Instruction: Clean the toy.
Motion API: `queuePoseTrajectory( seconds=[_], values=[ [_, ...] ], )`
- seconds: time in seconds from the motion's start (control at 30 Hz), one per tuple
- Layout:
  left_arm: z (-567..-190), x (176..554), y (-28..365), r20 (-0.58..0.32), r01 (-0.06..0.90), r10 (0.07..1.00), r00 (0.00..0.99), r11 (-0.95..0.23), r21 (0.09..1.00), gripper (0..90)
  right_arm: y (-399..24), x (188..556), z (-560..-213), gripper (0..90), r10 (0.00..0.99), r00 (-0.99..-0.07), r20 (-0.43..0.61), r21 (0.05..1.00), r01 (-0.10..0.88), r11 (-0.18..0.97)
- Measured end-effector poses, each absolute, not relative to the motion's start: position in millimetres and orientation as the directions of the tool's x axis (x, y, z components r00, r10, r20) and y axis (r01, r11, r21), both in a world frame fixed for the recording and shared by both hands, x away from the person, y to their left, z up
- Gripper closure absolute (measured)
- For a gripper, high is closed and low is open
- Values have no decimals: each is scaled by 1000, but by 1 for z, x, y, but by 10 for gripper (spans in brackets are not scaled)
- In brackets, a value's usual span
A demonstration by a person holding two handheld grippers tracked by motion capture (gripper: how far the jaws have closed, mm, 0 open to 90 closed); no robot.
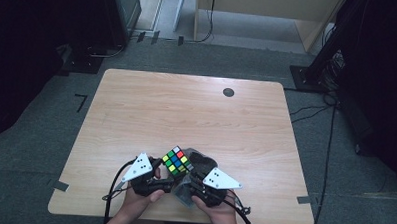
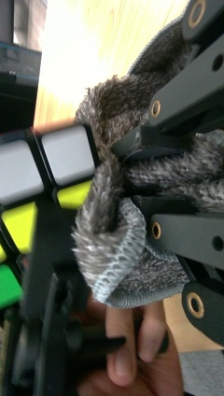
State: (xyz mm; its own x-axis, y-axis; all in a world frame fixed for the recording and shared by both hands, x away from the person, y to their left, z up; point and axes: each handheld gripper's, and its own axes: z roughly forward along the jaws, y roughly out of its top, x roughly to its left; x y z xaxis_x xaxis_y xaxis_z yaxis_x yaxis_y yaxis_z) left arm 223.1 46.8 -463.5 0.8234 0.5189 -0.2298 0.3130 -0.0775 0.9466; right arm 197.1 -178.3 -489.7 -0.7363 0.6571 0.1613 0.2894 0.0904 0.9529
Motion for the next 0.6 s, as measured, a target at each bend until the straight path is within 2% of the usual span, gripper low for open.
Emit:
queuePoseTrajectory(
  seconds=[0.23,0.47,0.6],
  values=[
    [-463,223,47,-235,315,514,825,-74,946,344,-199,204,-482,742,718,-676,169,959,281,40],
    [-464,224,46,-240,322,515,823,-75,944,344,-179,198,-490,734,662,-734,150,954,282,96],
    [-463,223,47,-239,319,514,824,-72,945,344,-188,201,-486,722,684,-713,155,957,280,74]
  ],
)
